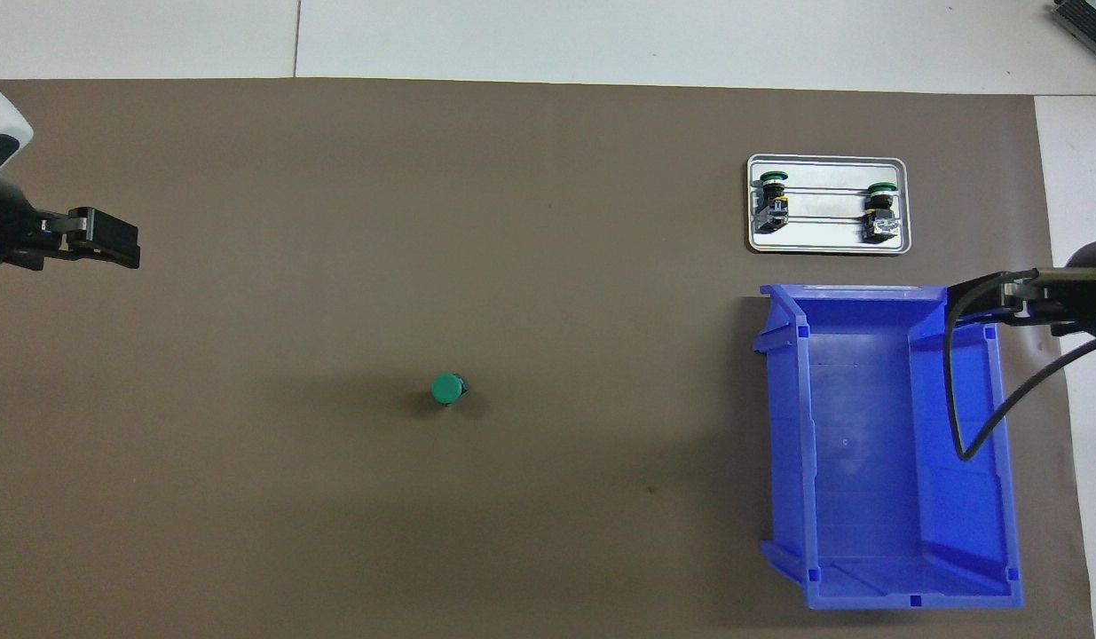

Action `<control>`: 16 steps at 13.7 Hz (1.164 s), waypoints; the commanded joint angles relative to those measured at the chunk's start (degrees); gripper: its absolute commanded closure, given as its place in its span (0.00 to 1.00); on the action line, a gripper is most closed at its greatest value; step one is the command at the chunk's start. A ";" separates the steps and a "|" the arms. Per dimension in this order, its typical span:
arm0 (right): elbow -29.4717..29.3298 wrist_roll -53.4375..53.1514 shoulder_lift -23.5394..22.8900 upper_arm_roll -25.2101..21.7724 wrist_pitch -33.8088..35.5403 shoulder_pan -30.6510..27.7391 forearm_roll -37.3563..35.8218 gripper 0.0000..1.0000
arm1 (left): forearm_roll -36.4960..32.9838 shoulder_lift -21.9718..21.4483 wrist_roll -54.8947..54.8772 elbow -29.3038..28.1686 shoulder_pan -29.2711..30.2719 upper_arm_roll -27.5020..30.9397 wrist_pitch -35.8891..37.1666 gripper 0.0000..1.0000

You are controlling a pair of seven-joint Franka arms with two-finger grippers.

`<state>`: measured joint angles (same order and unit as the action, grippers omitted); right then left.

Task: Place and press button with both arms
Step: 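Reach the right gripper across the table toward the green button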

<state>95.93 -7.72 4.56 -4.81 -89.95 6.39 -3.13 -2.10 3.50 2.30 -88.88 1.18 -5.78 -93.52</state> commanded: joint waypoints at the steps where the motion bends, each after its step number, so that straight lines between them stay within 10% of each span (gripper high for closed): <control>1: 1.19 -0.62 1.24 0.42 -0.05 -0.50 0.58 0.00 | -0.36 -1.03 -0.36 -1.20 -1.44 -0.64 1.06 0.00; 10: 1.55 0.08 -0.24 0.94 -4.62 -0.85 0.67 0.00 | 3.07 -3.67 -0.36 -6.74 -1.62 -0.46 -0.61 0.00; 16: 1.10 -16.77 -9.72 1.12 -16.81 15.20 4.80 0.00 | 2.98 -3.85 -0.36 -6.83 -0.92 0.15 0.35 0.00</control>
<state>97.17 -18.95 -1.28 -3.71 -102.55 16.69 0.79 0.17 1.49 2.32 -93.76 -0.25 -5.78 -93.18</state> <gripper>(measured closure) 0.000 0.000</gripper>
